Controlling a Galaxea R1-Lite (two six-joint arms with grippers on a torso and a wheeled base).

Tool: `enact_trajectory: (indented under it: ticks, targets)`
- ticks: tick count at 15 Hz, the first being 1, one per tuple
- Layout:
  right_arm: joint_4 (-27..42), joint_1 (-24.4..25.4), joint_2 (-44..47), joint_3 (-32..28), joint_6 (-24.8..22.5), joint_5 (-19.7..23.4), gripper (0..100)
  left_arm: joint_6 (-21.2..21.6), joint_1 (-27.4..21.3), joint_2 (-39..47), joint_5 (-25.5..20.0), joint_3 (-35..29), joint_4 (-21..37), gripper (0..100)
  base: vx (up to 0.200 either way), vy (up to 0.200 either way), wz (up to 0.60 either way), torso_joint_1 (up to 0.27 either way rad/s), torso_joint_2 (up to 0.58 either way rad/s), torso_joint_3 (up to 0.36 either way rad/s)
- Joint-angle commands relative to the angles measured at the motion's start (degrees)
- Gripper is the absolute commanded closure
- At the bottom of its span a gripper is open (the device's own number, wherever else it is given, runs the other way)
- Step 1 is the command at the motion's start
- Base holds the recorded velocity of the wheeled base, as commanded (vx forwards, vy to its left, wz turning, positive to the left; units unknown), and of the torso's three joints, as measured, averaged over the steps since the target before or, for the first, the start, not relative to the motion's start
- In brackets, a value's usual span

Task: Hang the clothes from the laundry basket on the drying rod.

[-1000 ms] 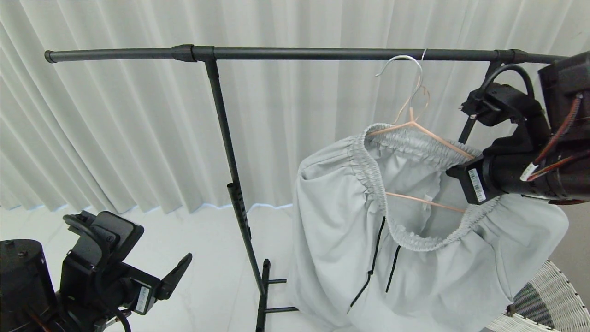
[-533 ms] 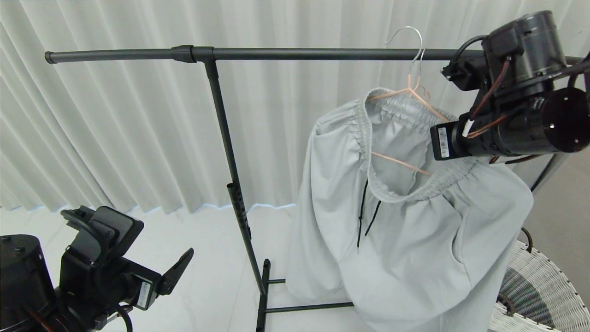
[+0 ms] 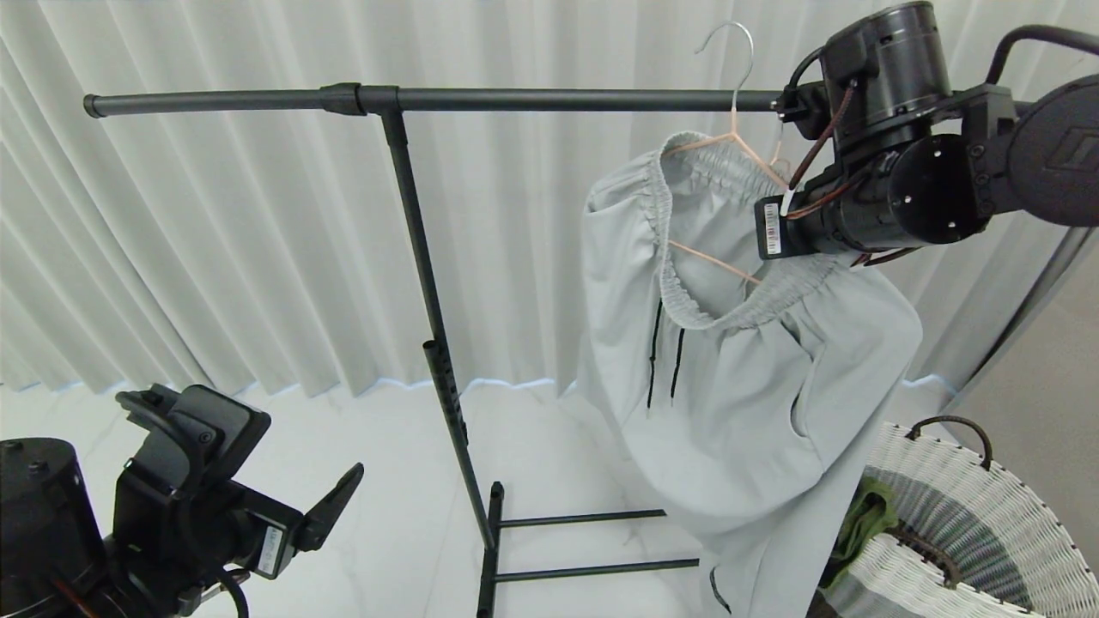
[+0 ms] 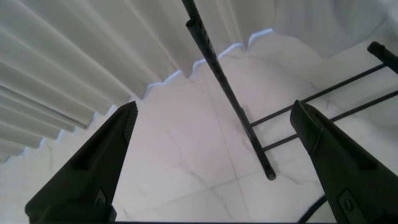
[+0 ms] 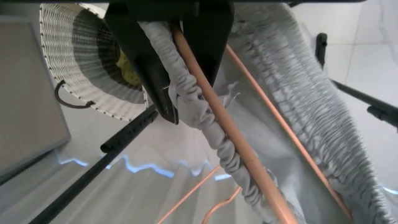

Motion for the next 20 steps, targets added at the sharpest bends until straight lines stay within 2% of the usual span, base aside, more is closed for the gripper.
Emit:
enact_trajectory:
  ticks: [1, 7, 12, 18, 20]
  targets:
    - [-0.01, 0.11, 1.15, -0.46, -0.08, -0.01, 100, -0.01, -0.05, -0.15, 0.02, 0.01, 0.00, 0, 0.200, 0.000, 0.00, -0.002, 0.00, 0.002]
    - [-0.01, 0.11, 1.33, -0.55, -0.69, -0.09, 100, -0.18, -3.03, -0.23, 0.02, 0.10, 0.00, 0, 0.200, 0.000, 0.00, 0.000, 0.00, 0.004]
    - [-0.10, 0.02, 2.21, -0.55, -1.40, -0.09, 100, -0.18, -4.18, -0.32, 0.02, 0.10, 0.00, 0, 0.000, 0.000, 0.00, 0.000, 0.00, 0.000]
    - [-0.10, 1.25, 7.04, -5.82, -2.28, -0.09, 100, -0.18, -4.18, -0.41, 0.02, 0.19, 0.00, 0, 0.000, 0.000, 0.00, 0.000, 0.00, 0.000]
    - [-0.10, 1.07, 8.27, -5.91, -2.28, -0.09, 100, -0.27, -4.18, -0.67, 0.02, 0.45, 0.00, 0, 0.000, 0.000, 0.00, 0.000, 0.00, 0.000]
